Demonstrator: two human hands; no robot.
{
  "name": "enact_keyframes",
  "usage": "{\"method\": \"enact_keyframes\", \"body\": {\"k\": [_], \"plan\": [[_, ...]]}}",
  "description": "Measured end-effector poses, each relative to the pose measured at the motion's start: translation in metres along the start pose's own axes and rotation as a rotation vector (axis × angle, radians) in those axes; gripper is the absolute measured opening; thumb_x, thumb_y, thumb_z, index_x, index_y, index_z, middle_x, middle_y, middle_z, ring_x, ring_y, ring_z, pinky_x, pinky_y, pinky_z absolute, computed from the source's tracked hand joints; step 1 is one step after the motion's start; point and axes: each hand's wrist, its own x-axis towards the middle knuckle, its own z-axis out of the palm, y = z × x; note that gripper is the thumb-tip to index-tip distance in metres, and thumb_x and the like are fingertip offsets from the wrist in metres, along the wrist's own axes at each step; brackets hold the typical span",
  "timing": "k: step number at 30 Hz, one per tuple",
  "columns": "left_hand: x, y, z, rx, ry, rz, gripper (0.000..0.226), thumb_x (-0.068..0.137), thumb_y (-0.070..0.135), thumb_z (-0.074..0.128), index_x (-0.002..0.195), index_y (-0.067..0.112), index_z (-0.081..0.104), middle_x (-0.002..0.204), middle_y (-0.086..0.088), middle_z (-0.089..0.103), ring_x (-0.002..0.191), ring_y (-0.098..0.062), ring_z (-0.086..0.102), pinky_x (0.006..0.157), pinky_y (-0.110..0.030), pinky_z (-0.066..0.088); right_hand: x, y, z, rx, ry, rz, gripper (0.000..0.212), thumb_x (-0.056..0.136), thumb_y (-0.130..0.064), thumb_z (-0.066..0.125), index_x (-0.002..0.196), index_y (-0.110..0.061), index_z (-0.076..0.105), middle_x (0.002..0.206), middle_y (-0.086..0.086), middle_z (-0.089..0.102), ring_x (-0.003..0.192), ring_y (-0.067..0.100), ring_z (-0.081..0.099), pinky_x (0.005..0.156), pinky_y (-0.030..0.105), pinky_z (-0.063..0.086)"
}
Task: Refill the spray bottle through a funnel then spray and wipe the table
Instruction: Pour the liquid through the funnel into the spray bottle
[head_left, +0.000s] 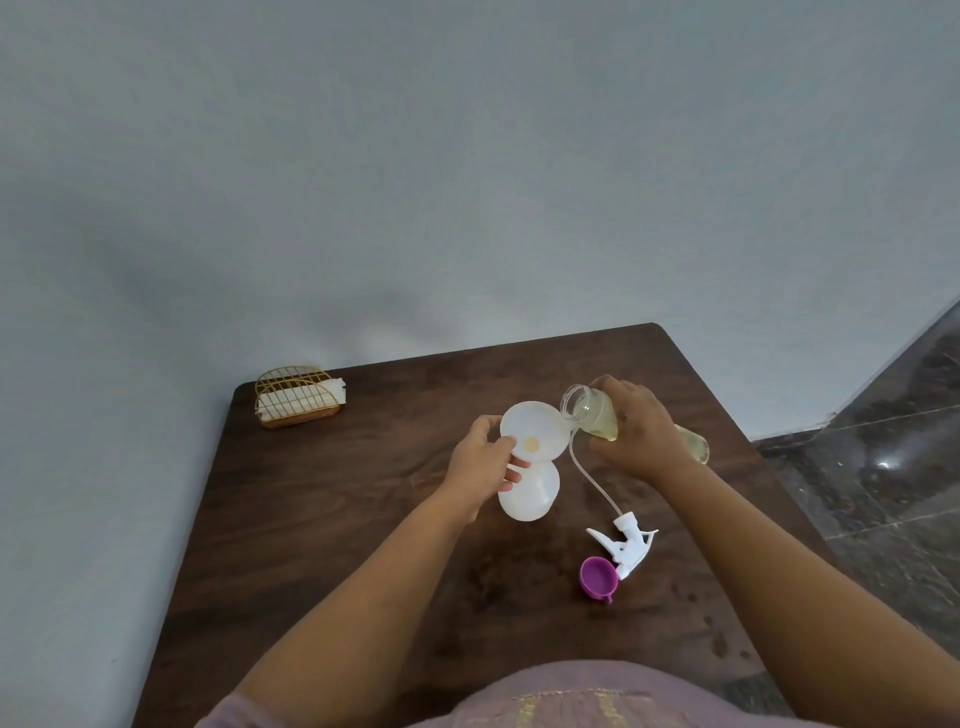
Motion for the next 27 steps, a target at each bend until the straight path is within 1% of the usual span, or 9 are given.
{"method": "enact_keyframes", "body": {"k": [3,8,12,16,21,27], "plan": [[0.000,-0.001,0.000,-0.036,0.004,0.018,0.024,0.100,0.021,0.047,0.124,0.025,0.048,0.101,-0.008,0.070,0.073,-0.015,0.063,0.065,-0.025,0.053,0.005,-0.002,0.001,-0.040,-0.011,-0.019,0.046,0.060,-0.026,0.063,0.105,-0.023,0.054,0.085,-0.003,0.057,0.077,0.024,0.050,0.073,0.039,0.046],[0.001,-0.002,0.002,-0.009,0.012,0.060,0.026,0.100,0.023,0.048,0.126,0.026,0.049,0.105,-0.005,0.069,0.073,-0.015,0.065,0.062,-0.021,0.052,0.013,-0.002,0.000,-0.096,-0.036,-0.053,0.053,0.062,-0.022,0.073,0.112,-0.020,0.055,0.089,-0.002,0.056,0.082,0.022,0.048,0.076,0.038,0.044],[0.002,-0.001,0.002,-0.019,0.020,0.071,0.025,0.100,0.022,0.048,0.124,0.026,0.051,0.102,-0.005,0.069,0.071,-0.014,0.064,0.062,-0.022,0.053,0.018,-0.005,-0.004,-0.138,-0.048,-0.101,0.051,0.063,-0.022,0.072,0.112,-0.019,0.055,0.090,0.000,0.057,0.082,0.024,0.049,0.075,0.038,0.043],[0.004,-0.002,0.002,-0.026,0.025,0.074,0.024,0.100,0.023,0.049,0.124,0.027,0.051,0.098,-0.002,0.069,0.071,-0.013,0.064,0.065,-0.023,0.055,0.021,-0.006,-0.007,-0.163,-0.061,-0.127,0.048,0.066,-0.020,0.072,0.111,-0.020,0.056,0.093,-0.001,0.058,0.086,0.023,0.049,0.077,0.035,0.039],[0.005,-0.004,0.002,-0.018,0.021,0.076,0.023,0.100,0.023,0.049,0.123,0.027,0.051,0.093,0.001,0.069,0.070,-0.012,0.064,0.066,-0.024,0.056,0.024,-0.008,-0.007,-0.208,-0.099,-0.149,0.048,0.066,-0.023,0.073,0.110,-0.020,0.054,0.094,-0.001,0.058,0.088,0.025,0.050,0.080,0.039,0.044],[0.006,-0.005,0.002,-0.017,0.027,0.082,0.024,0.100,0.023,0.049,0.124,0.027,0.052,0.094,0.001,0.069,0.071,-0.013,0.065,0.066,-0.023,0.056,0.024,-0.011,-0.006,-0.247,-0.126,-0.163,0.048,0.067,-0.023,0.072,0.112,-0.020,0.054,0.096,0.000,0.057,0.091,0.025,0.051,0.081,0.041,0.045]]}}
